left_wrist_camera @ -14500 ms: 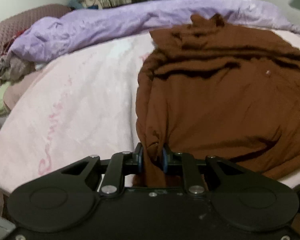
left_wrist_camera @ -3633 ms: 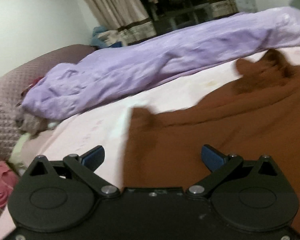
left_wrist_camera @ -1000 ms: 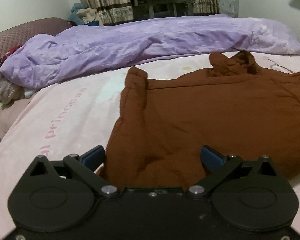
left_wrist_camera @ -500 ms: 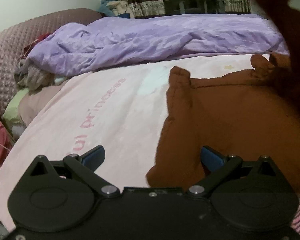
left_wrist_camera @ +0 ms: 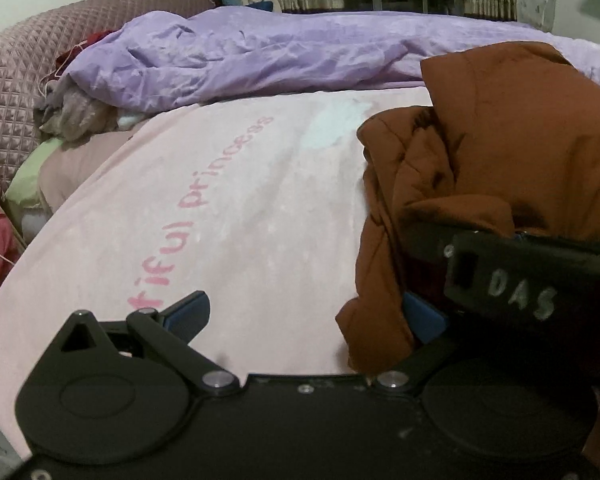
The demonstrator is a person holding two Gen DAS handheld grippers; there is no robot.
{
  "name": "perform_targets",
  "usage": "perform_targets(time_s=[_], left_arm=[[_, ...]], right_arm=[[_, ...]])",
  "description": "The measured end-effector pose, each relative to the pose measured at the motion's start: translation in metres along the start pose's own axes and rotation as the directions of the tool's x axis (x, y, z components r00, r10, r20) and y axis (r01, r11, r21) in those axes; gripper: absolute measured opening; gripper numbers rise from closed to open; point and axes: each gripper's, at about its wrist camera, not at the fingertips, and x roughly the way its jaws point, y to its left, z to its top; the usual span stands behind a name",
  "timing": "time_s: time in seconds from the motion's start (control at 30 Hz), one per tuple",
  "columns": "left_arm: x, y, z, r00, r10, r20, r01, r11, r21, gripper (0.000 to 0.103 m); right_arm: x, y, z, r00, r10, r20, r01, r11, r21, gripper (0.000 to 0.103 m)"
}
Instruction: Fold large clothes
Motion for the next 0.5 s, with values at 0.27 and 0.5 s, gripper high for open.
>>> perform_targets(time_s=[0.27,0.5], left_arm=[[-0.005,0.002,0.003,1.000,-0.013,0.010,0.014,0.999,-0.030,0.103],[-0.001,0.000,0.003,1.000,0.018,-0.001,-0.018,1.000,-0.016,0.103]], right_arm=[[-0.026,0.009,0.028,0.997,0.037,-0.061,-0.043,0.995,-0.089,0.046],[-0.096,-0.016,0.084,0.996,0.055,0.074,-0.054,0.998,-0.018,0.083]])
